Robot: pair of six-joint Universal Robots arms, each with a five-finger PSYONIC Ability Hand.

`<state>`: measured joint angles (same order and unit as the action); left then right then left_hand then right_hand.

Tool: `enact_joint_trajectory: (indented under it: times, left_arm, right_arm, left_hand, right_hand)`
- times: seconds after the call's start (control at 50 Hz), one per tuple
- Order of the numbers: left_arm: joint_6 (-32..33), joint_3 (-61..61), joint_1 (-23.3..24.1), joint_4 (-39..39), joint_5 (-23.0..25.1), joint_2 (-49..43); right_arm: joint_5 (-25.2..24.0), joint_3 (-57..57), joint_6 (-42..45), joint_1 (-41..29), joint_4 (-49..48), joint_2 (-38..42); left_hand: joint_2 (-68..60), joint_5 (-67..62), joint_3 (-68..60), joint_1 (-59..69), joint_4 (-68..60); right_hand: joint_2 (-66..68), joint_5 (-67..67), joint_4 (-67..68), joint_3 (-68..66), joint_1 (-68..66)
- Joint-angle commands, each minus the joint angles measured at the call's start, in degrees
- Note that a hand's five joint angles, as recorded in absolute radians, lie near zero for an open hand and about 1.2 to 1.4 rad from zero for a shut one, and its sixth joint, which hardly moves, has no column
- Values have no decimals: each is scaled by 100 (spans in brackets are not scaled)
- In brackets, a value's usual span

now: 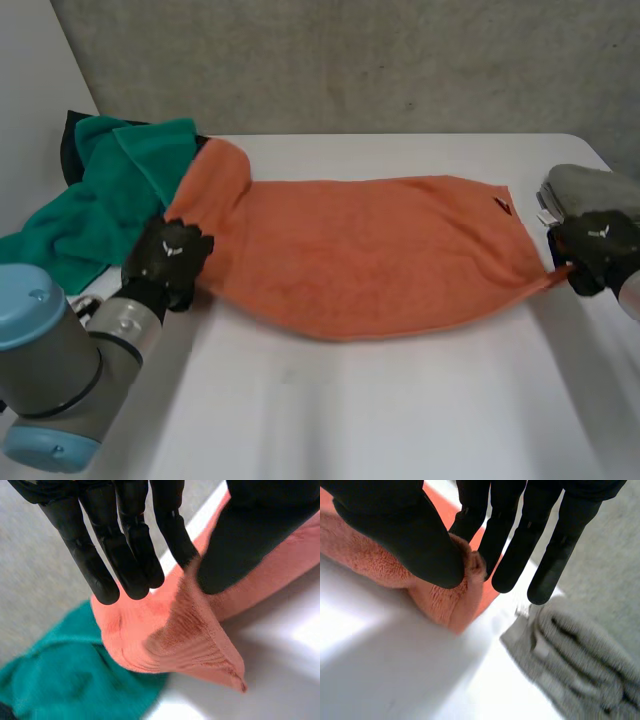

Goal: Fold the laundry.

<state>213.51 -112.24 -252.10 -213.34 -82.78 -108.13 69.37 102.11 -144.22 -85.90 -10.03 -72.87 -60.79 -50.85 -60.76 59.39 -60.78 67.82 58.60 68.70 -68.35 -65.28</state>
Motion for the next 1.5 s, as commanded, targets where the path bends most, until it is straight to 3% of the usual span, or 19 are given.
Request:
enact_joint_trajectory:
  times: [0.02,0.1,0.2,0.44,0.74,0.8,0.86,0.94,1.02,1.14,1.24,1.36,1.42,1.5]
  left_arm:
    - [42,-18,-453,-121,411,-393]
    - [7,-70,-1033,-112,972,-410]
    - [-55,-53,-1271,-7,1202,-331]
    - [-1232,-18,-1281,380,1273,-296]
    - [-1206,298,-1052,407,1273,-735]
    - [-1145,544,-1008,398,1229,-955]
    - [-1127,782,-982,407,1194,-1157]
    - [-1154,905,-912,459,1194,-1123]
    - [-1180,879,-762,915,1185,-246]
    - [-1127,826,-736,2347,1194,1424]
    - [-1031,817,-753,3953,1220,2523]
    - [-39,546,-797,5494,1238,2719]
    - [610,300,-797,5680,1202,2596]
    - [1043,255,-823,5330,1150,2052]
  right_arm:
    - [15,-24,157,284,10,80]
    - [6,-33,113,355,10,80]
    - [-2,-15,113,434,10,80]
    - [-11,11,113,434,1,80]
    - [-11,-24,113,496,1,80]
    - [-11,-15,113,496,1,80]
    - [-2,-15,113,487,1,80]
    - [42,-33,130,504,19,63]
    - [77,-112,236,531,194,-78]
    - [-37,-533,666,715,1730,-1316]
    - [-46,-955,1650,926,3172,-1888]
    - [-55,-973,3082,1155,4702,-2073]
    - [-46,-930,3294,1155,4818,-2064]
    - [-64,-850,3076,1155,4529,-1881]
  left_hand:
    - [1290,1295,1286,-1149,1289]
    - [2244,2250,2241,-2104,2244]
    - [2366,2372,2363,-2226,2365]
    - [2232,2237,2229,-2092,2231]
    - [2199,2204,2195,-2058,2198]
    - [1159,1165,1156,-1019,1158]
    - [-1913,-1908,-1916,2053,-1914]
    - [-1921,-1915,-1924,2061,-1922]
    - [-1921,-1915,-1924,2061,-1922]
    - [-1921,-1915,-1924,2061,-1922]
    - [-1921,-1915,-1924,2061,-1922]
    - [-1921,-1915,-1924,2061,-1922]
    - [-1921,-1915,-1924,2061,-1922]
    - [-1921,-1915,-1924,2061,-1922]
  right_hand:
    - [1218,1140,1130,-1165,-1472]
    - [1218,1140,1130,-1165,-1472]
    - [1218,1140,1130,-1165,-1472]
    - [1218,1140,1130,-1165,-1472]
    - [1218,1140,1130,-1165,-1472]
    - [1218,1140,1130,-1165,-1472]
    - [1218,1140,1130,-1165,-1472]
    - [1218,1140,1130,-1165,-1472]
    - [1218,1140,1130,-1165,-1472]
    - [1218,1140,1130,-1165,-1472]
    - [1218,1140,1130,-1165,-1472]
    - [1218,1140,1130,-1165,-1472]
    - [1218,1140,1130,-1165,-1472]
    - [1218,1140,1130,-1165,-1472]
